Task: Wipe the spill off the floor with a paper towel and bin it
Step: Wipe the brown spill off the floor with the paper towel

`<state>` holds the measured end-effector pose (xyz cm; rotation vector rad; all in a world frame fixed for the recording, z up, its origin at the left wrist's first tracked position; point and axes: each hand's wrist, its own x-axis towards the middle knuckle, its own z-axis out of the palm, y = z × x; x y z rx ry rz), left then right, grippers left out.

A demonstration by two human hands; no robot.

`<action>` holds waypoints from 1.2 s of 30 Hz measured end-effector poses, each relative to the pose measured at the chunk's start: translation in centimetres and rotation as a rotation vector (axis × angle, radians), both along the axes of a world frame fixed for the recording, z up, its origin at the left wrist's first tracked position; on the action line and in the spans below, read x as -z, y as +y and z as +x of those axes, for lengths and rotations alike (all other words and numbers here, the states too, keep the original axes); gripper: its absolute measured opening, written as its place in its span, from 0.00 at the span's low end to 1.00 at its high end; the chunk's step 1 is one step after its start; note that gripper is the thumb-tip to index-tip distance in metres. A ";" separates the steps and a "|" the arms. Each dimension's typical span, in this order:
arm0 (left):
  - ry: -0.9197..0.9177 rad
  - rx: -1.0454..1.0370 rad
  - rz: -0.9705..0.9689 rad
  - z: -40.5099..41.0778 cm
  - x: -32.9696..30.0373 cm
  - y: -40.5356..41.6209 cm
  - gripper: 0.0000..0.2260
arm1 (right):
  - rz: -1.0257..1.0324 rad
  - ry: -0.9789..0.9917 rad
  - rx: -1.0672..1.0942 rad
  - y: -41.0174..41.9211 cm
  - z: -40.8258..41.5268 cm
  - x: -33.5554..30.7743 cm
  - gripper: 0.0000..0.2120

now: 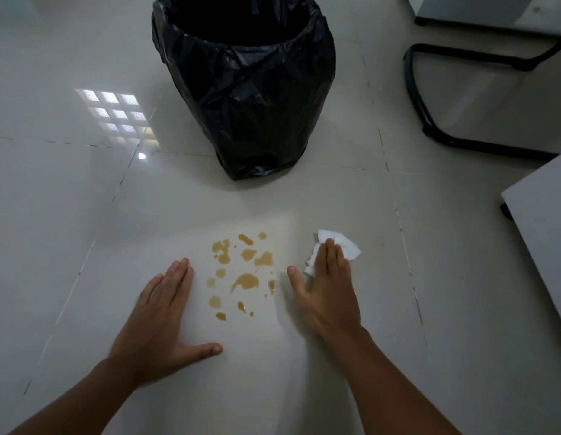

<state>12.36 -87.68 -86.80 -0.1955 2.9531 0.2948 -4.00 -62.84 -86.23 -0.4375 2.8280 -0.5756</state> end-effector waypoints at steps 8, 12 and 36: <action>0.033 0.005 0.012 -0.2 -0.1 -0.1 0.60 | 0.110 -0.059 0.244 3.6 -7.2 -0.5 0.47; 0.032 0.001 0.016 -0.1 0.2 -0.1 0.60 | 0.113 -0.067 0.241 0.4 -6.3 0.0 0.50; -0.017 -0.027 0.011 -0.1 -0.4 0.1 0.61 | 0.074 0.104 -0.328 4.1 7.7 0.6 0.41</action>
